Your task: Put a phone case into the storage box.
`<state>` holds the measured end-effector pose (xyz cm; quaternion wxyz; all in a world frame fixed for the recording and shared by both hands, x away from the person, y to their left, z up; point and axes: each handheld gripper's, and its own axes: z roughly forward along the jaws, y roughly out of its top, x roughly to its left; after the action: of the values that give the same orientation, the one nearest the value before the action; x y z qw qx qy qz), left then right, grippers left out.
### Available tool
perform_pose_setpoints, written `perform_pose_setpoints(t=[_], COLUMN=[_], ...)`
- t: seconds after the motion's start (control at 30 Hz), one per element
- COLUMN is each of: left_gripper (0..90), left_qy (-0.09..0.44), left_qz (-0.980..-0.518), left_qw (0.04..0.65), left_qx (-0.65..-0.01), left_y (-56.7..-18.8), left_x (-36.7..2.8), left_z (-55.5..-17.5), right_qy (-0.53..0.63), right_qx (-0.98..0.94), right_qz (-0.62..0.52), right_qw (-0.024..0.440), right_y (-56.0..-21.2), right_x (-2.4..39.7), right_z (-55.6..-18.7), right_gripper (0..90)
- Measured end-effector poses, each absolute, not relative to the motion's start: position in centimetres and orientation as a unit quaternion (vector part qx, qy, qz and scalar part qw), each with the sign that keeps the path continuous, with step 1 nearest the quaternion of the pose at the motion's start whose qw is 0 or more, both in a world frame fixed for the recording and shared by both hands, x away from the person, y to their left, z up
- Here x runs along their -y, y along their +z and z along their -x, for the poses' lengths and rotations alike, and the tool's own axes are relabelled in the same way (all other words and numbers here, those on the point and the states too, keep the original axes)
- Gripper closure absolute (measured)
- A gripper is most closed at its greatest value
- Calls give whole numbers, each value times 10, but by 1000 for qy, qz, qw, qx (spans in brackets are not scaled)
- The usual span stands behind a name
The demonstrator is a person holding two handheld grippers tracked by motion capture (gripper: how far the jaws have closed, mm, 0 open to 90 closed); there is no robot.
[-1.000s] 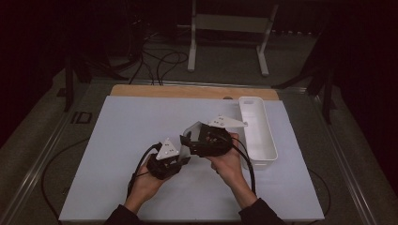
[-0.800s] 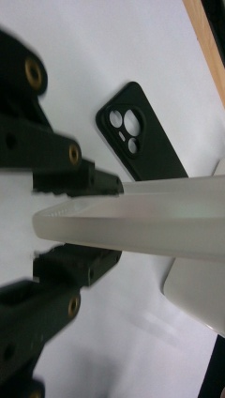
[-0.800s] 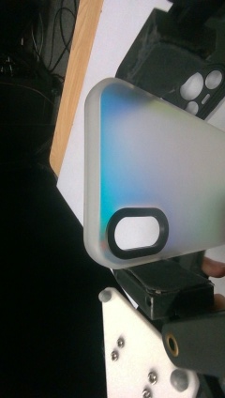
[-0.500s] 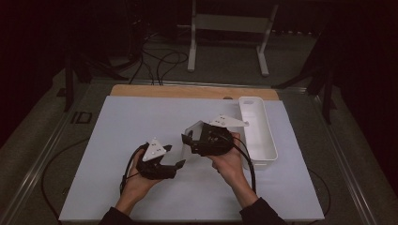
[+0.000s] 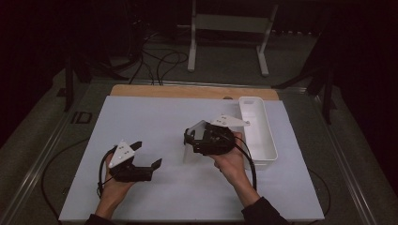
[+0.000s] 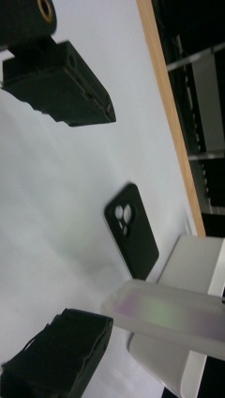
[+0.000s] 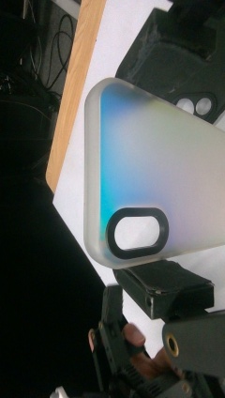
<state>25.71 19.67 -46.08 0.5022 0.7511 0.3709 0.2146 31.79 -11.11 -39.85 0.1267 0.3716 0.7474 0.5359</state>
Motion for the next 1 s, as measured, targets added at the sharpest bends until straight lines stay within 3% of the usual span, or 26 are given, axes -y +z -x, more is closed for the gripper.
perform_pose_setpoints(t=[0.37,1.0], left_gripper=[2,3], left_qy=[239,257], left_qz=[-745,-726], left_qw=[491,500], left_qx=[-384,-397], left_y=[-480,-482], left_x=[-236,-248], left_z=[-231,-229], right_qy=[537,534], right_qx=[-746,-727], right_qz=[-373,-399], right_qw=[129,163], right_y=[-396,-380], right_x=[114,137], right_z=[-319,-331], right_gripper=[169,169])
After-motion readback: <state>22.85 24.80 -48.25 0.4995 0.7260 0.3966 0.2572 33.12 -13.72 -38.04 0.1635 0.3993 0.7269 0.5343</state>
